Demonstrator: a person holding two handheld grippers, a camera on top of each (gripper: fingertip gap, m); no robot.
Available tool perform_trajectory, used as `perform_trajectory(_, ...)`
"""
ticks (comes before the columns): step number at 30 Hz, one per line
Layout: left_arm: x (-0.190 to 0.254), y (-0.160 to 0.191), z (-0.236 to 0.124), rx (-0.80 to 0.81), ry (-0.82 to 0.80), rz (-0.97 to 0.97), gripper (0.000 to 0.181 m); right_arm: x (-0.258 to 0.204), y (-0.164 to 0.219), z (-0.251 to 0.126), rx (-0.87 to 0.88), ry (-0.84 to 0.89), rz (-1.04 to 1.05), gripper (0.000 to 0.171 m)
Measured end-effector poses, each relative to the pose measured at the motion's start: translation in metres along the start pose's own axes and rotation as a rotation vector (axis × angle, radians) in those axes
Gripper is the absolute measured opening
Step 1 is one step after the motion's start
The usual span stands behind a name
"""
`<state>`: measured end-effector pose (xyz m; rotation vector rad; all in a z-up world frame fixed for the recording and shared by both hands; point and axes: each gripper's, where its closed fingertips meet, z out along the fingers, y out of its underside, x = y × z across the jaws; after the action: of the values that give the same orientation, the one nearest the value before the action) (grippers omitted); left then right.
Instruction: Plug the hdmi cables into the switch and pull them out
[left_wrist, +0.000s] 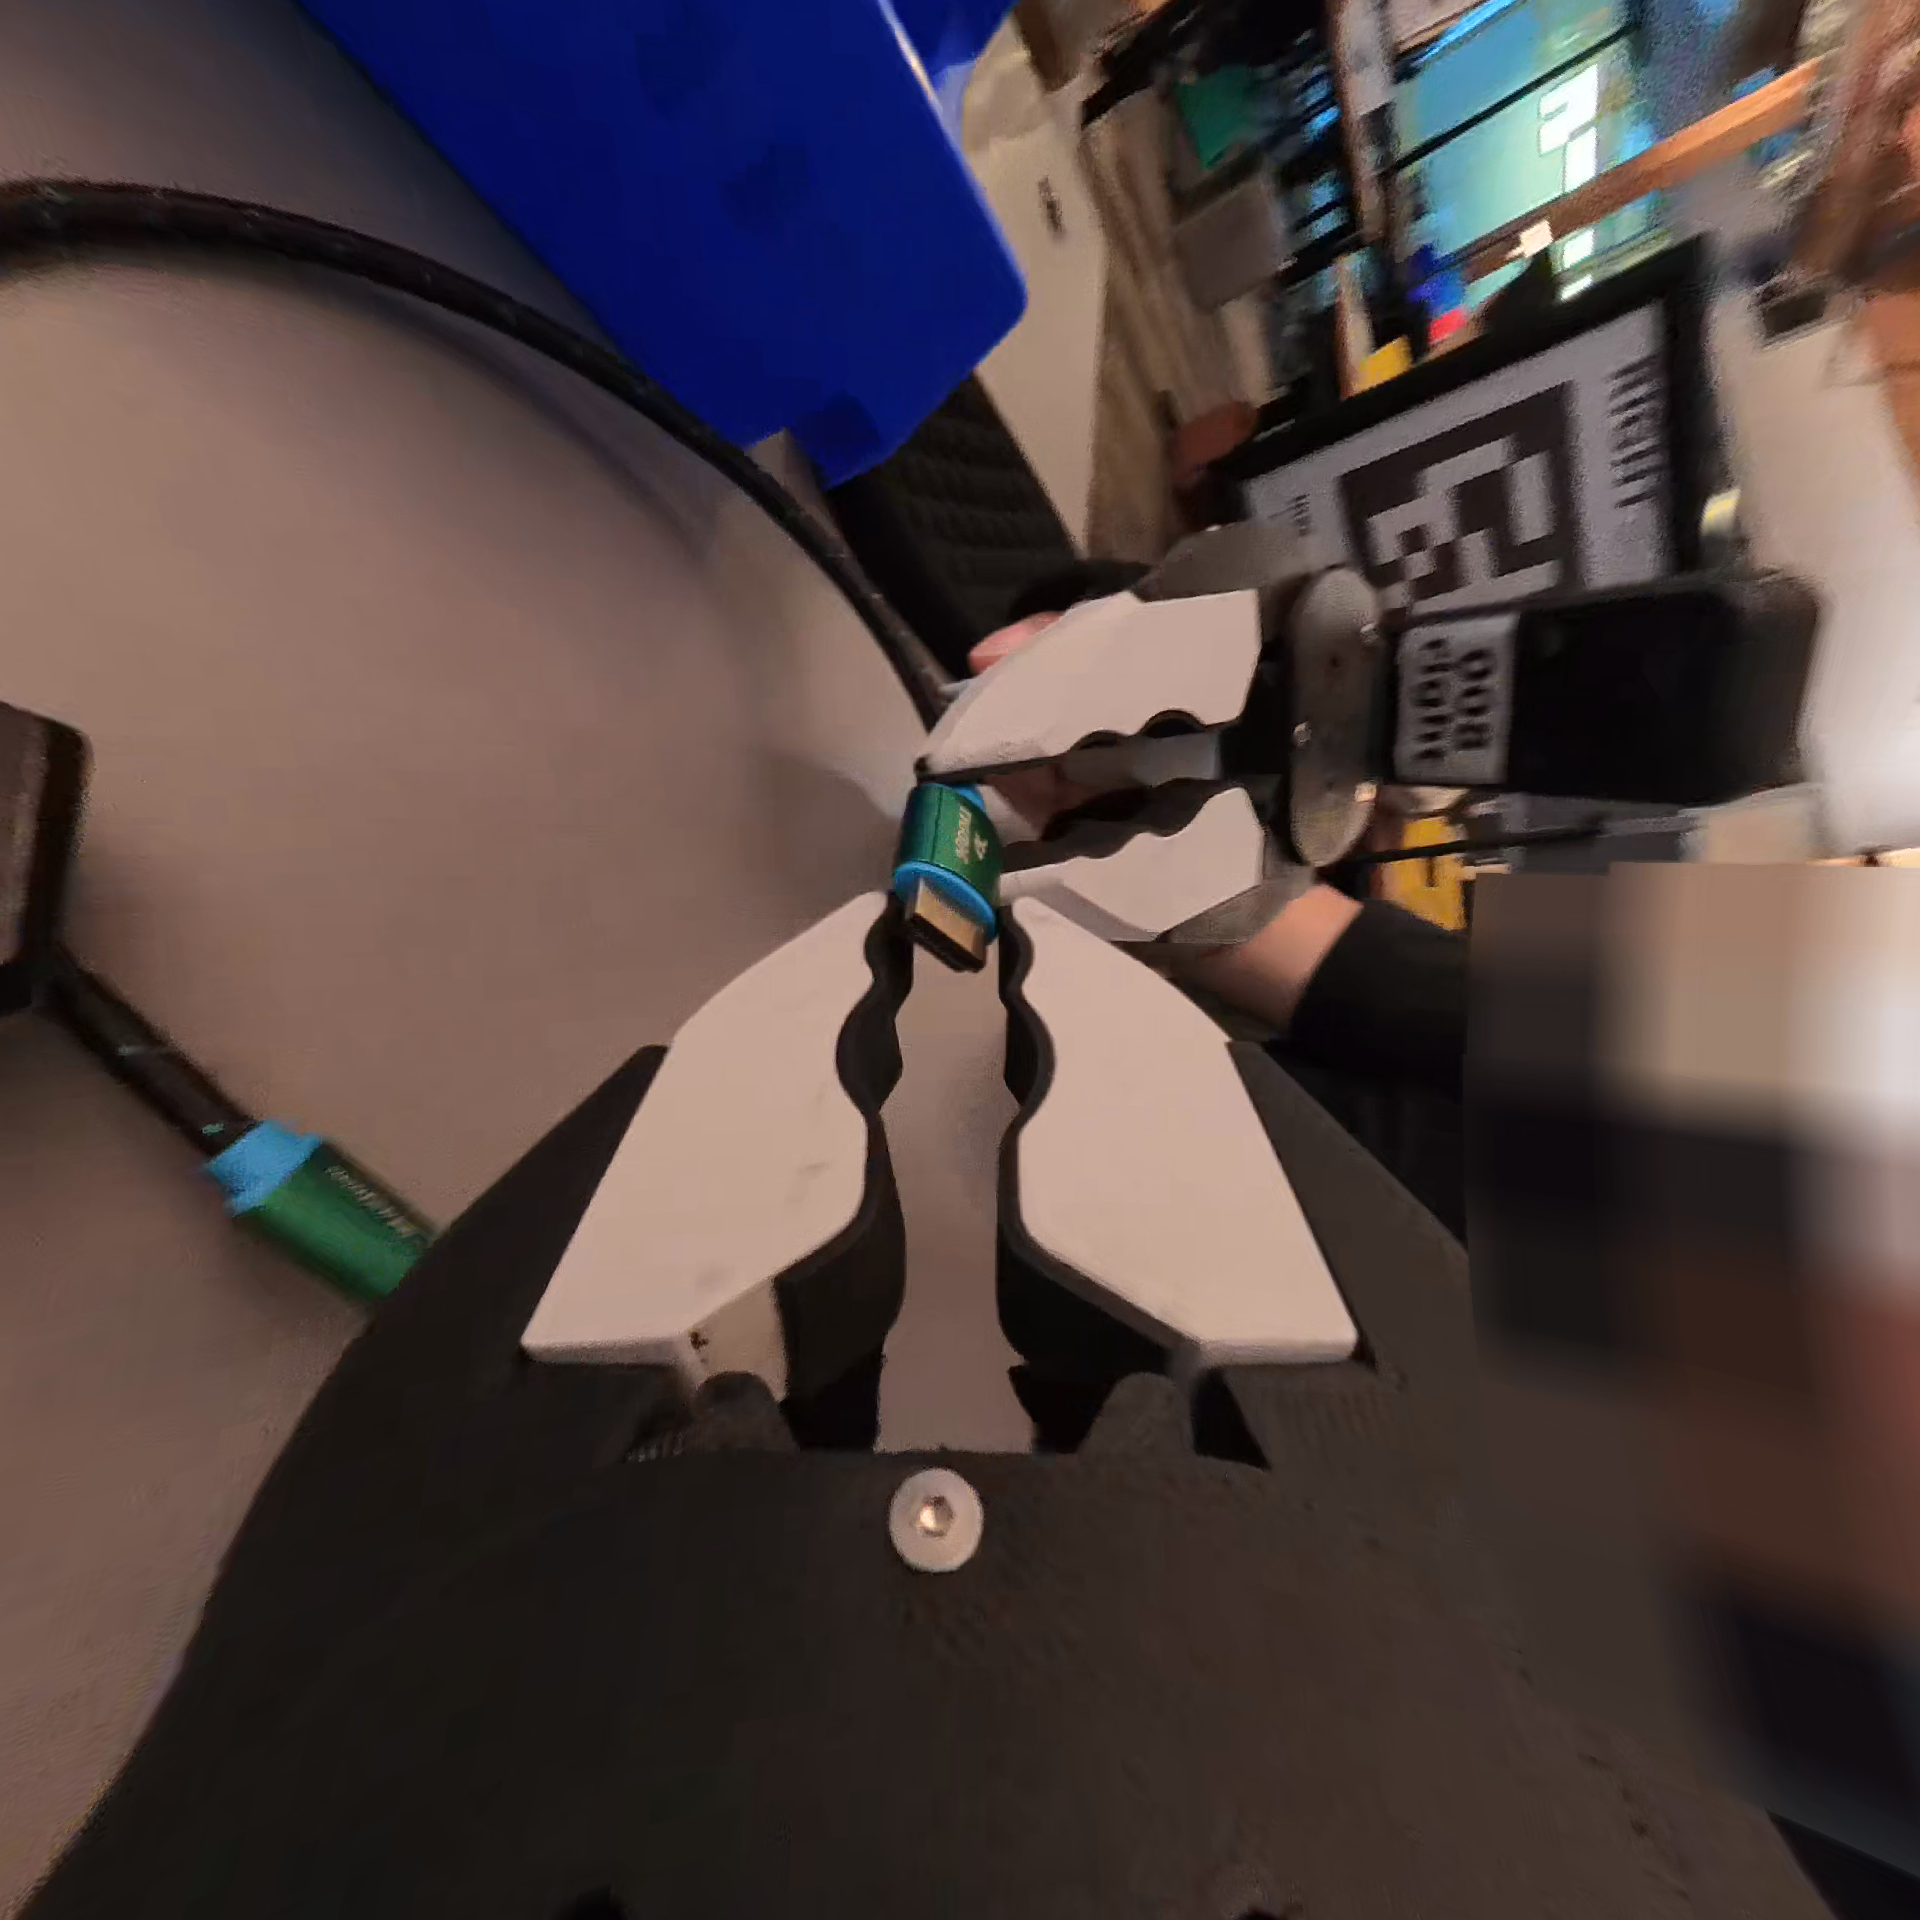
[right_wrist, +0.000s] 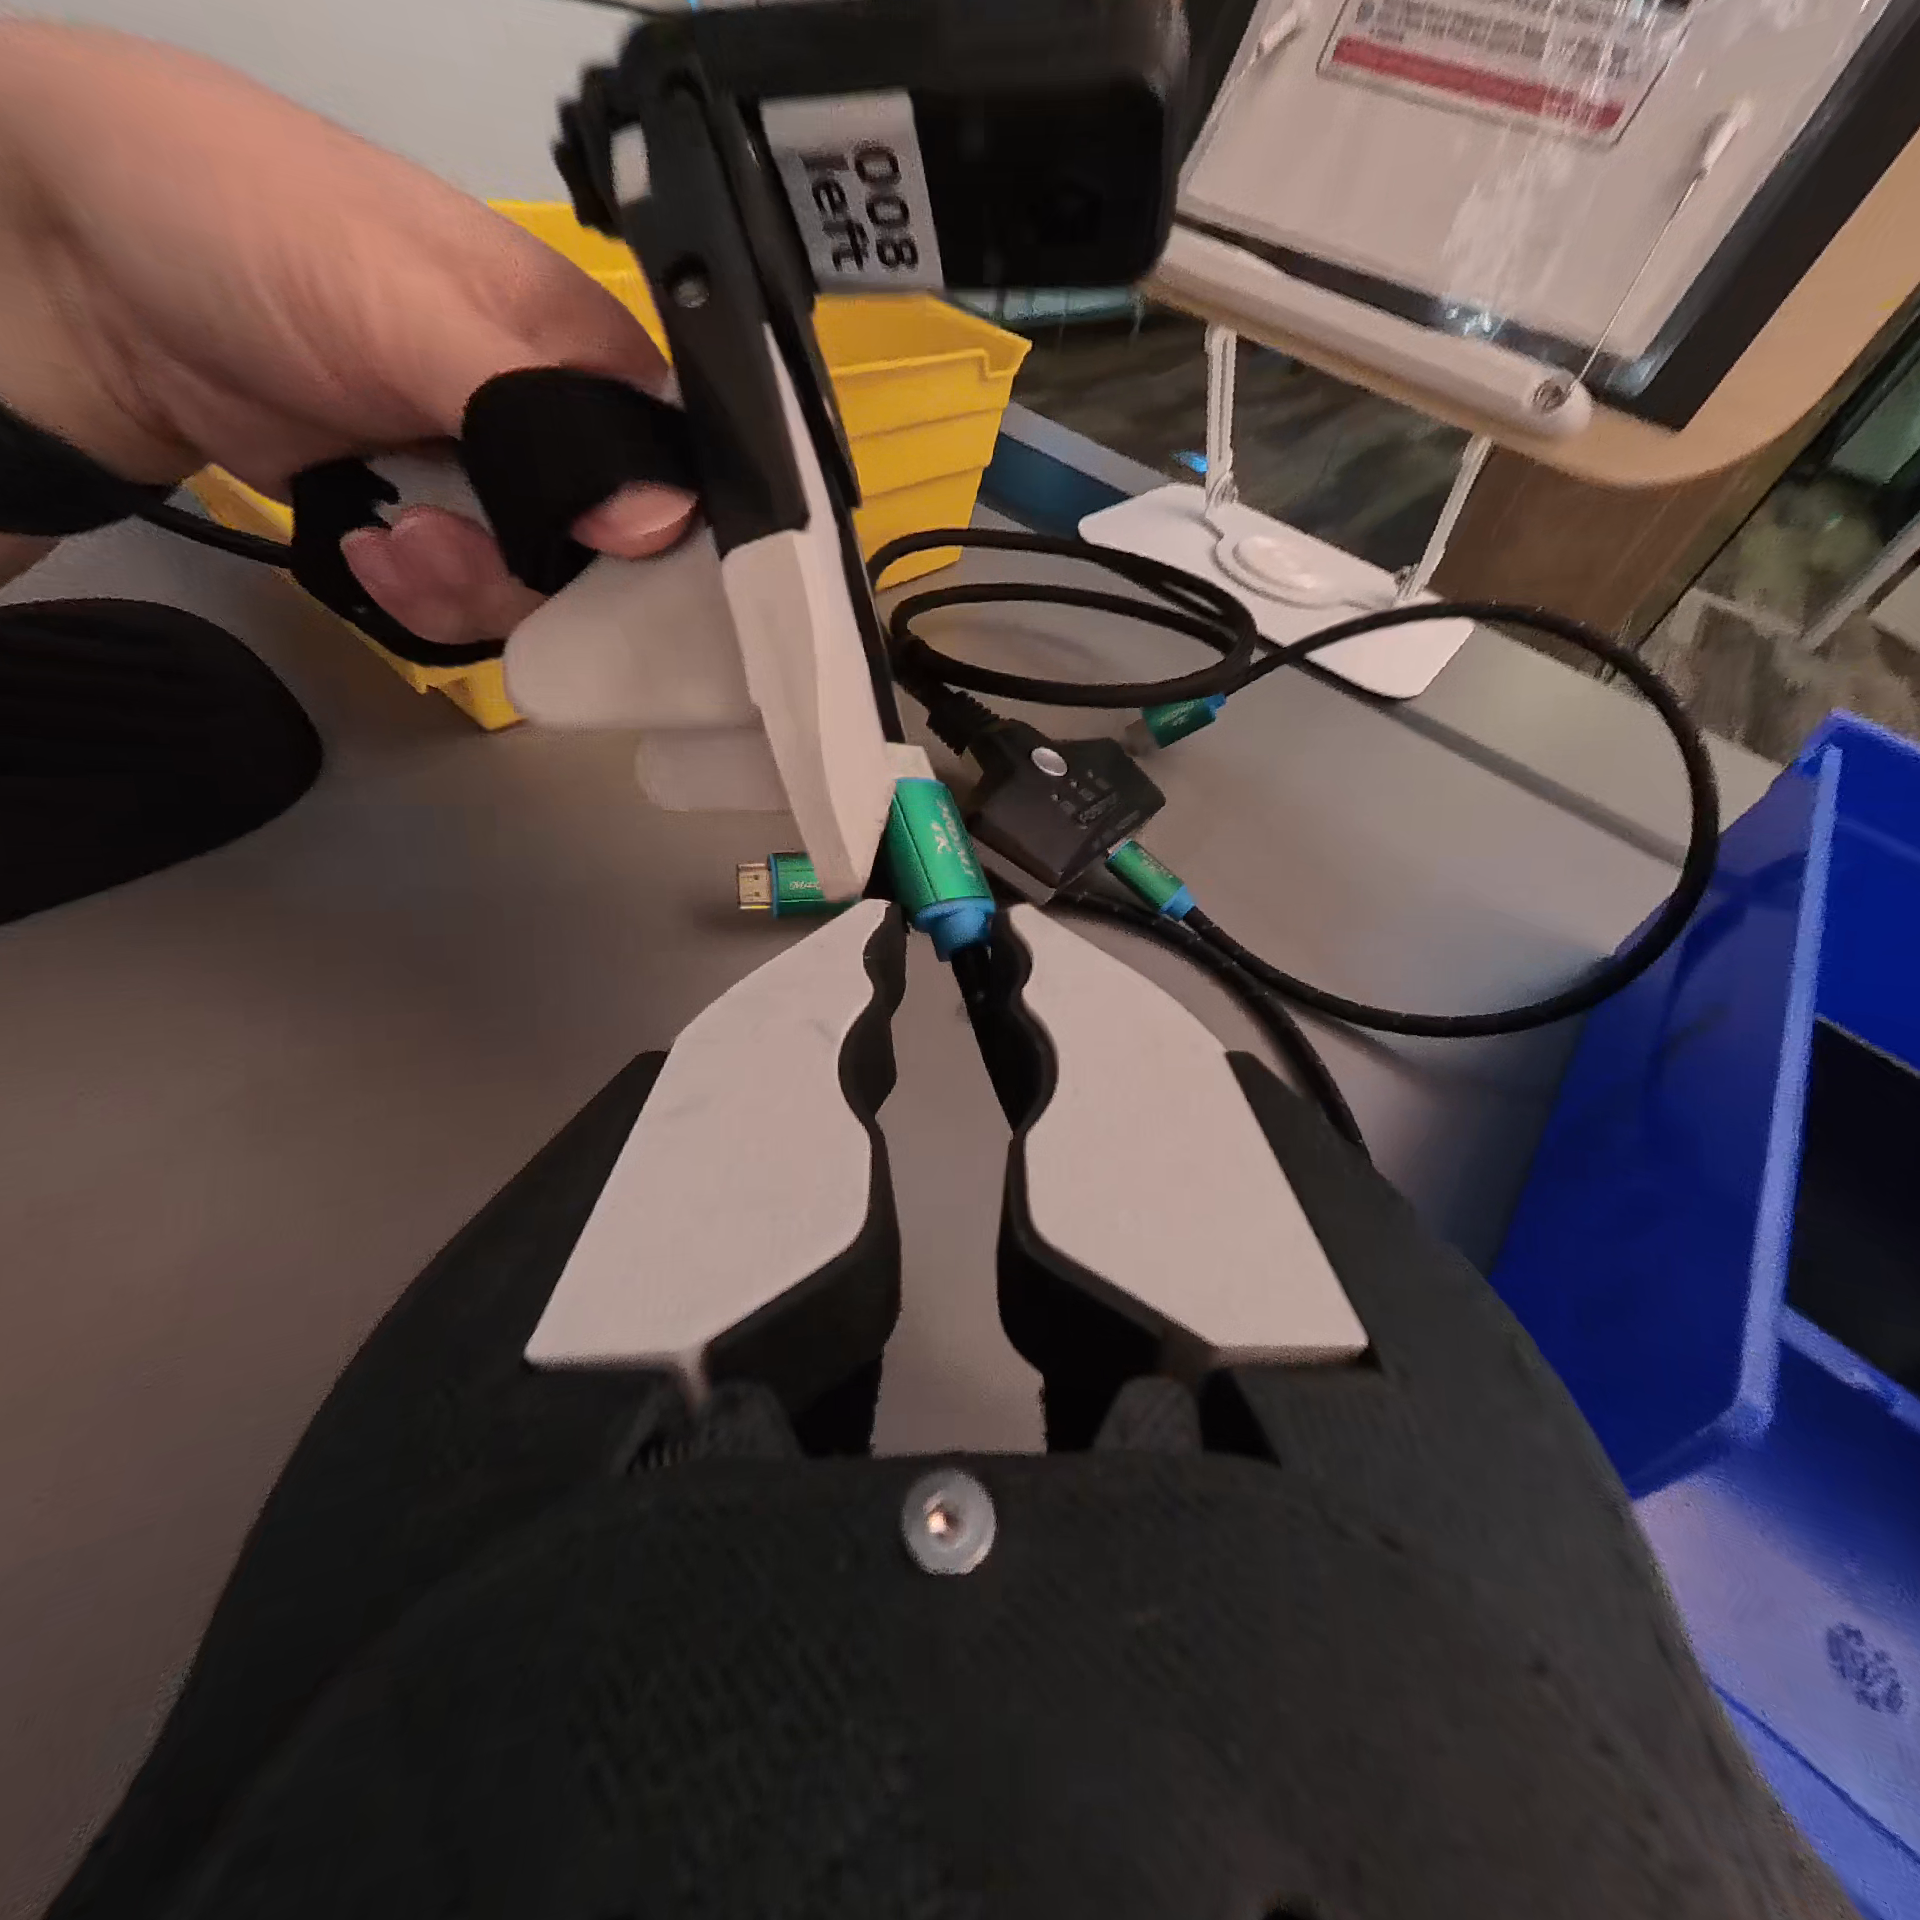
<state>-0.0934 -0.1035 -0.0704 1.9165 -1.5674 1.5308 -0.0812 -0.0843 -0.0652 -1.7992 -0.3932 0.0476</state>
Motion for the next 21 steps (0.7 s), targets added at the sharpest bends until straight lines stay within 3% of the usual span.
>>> perform_trajectory(4,0.012,-0.008,-0.002,0.035,0.182,-0.11,0.03,0.0,-0.001,-0.001,0.031,-0.02,0.002,0.016)
perform_trajectory(8,-0.003,-0.006,0.001,0.015,0.06,-0.076,0.025,0.0,0.0,0.001,0.037,0.006,-0.048,0.016)
perform_trajectory(9,0.0,-0.009,0.002,0.03,0.078,-0.07,0.016,-0.002,-0.001,0.002,0.042,0.004,-0.059,0.016)
perform_trajectory(16,-0.003,-0.014,0.002,0.049,0.059,-0.023,0.015,0.002,0.001,0.004,0.059,0.007,-0.061,0.017)
perform_trajectory(19,0.006,-0.014,-0.004,0.038,0.062,0.037,0.015,0.006,-0.012,-0.004,0.16,0.06,-0.082,0.039)
perform_trajectory(21,0.018,-0.017,-0.015,0.056,0.08,0.076,0.015,-0.003,-0.025,-0.018,0.26,0.044,-0.103,0.037)
